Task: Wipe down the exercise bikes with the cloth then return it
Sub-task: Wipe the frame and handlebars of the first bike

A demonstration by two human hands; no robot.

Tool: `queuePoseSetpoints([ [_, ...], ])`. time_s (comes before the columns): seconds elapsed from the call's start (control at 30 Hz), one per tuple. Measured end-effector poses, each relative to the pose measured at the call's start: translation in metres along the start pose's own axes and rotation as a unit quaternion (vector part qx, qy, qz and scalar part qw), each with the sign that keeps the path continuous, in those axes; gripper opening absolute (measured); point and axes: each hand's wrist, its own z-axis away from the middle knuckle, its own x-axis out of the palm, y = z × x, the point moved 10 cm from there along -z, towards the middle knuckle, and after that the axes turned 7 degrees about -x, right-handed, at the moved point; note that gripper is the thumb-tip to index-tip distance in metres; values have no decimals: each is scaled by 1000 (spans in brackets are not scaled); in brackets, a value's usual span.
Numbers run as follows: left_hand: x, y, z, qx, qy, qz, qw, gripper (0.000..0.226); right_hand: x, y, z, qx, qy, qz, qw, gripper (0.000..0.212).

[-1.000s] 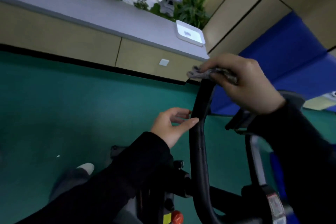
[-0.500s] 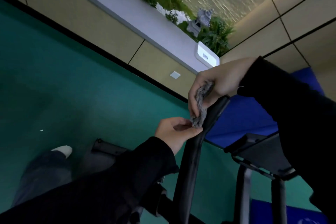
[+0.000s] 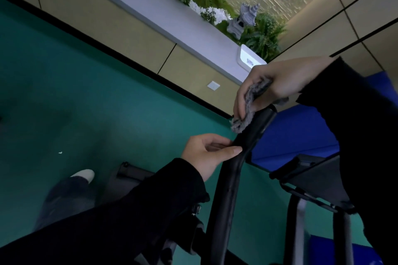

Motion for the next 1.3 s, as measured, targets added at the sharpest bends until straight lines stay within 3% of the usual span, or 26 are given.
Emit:
queuePoseSetpoints([
  [0.23, 2, 9, 3, -2, -13, -56, 998, 9, 10, -14, 7, -32, 65, 31, 997, 32],
  [0.4, 0, 10, 3, -9, -22, -112, 993, 7, 14, -29, 27, -54, 195, 109, 973, 33],
  [0.57, -1, 17, 2, -10, -52, -152, 987, 5, 36, -53, 64, -110, 425, 200, 876, 36],
  [0.7, -5, 43, 0, 76, -35, -221, 972, 15, 71, -41, 90, -71, 613, 146, 773, 34],
  [0.73, -4, 59, 3, 136, -22, -266, 954, 18, 81, -36, 94, -53, 654, 121, 745, 34],
  [0.8, 4, 93, 13, 274, -6, -378, 884, 21, 100, -31, 95, -23, 722, 68, 688, 33],
  [0.93, 40, 132, 34, 492, -43, -531, 689, 27, 135, -29, 93, 37, 808, -40, 586, 26],
  [1.07, 82, 123, 52, 615, -152, -608, 478, 32, 158, -21, 96, 104, 836, -161, 515, 27],
  [1.13, 93, 106, 57, 640, -218, -621, 397, 28, 167, -17, 95, 141, 828, -214, 499, 30],
  [1.2, 98, 95, 60, 652, -278, -610, 355, 23, 173, -16, 92, 184, 819, -238, 488, 31],
  [1.3, 107, 90, 58, 658, -322, -589, 341, 19, 175, -19, 85, 265, 809, -241, 466, 27],
])
